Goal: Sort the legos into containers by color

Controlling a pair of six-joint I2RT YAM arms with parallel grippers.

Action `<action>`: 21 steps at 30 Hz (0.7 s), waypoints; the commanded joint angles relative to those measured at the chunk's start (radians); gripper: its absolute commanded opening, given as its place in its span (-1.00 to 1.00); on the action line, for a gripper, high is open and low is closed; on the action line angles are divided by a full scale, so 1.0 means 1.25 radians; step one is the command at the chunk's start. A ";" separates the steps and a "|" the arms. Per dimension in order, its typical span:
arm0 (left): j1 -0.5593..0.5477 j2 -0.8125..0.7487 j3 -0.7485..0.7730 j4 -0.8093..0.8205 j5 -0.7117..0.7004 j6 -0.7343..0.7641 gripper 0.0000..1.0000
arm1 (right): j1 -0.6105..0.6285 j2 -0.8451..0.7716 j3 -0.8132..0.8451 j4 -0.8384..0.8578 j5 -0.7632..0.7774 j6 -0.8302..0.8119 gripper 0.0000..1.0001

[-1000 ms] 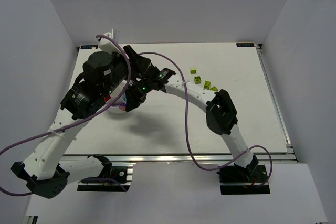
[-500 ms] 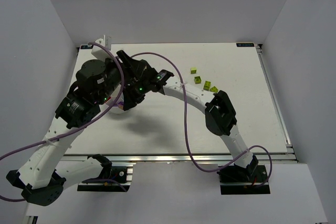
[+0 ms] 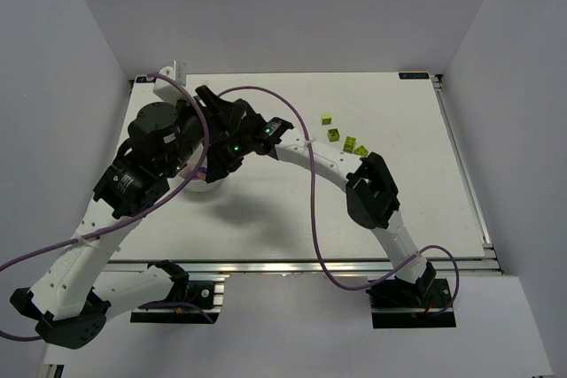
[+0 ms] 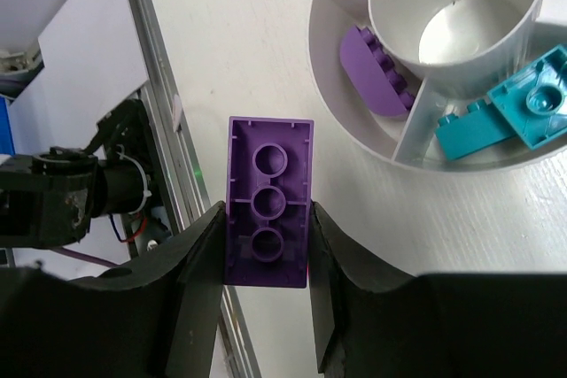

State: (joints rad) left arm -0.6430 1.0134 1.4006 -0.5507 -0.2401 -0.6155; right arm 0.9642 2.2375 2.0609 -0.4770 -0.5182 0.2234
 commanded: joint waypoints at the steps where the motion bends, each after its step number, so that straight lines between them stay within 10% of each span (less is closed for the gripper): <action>1: 0.003 -0.023 0.035 -0.018 -0.035 0.011 -0.12 | -0.002 -0.025 0.026 0.078 0.006 0.040 -1.00; 21: 0.003 -0.034 0.059 -0.047 -0.071 0.026 -0.12 | 0.001 0.046 0.083 0.137 -0.003 0.116 -1.00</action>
State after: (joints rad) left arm -0.6430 0.9920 1.4521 -0.6018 -0.3164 -0.5922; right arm 0.9531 2.2791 2.1094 -0.3565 -0.5034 0.3470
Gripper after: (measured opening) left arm 0.595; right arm 0.426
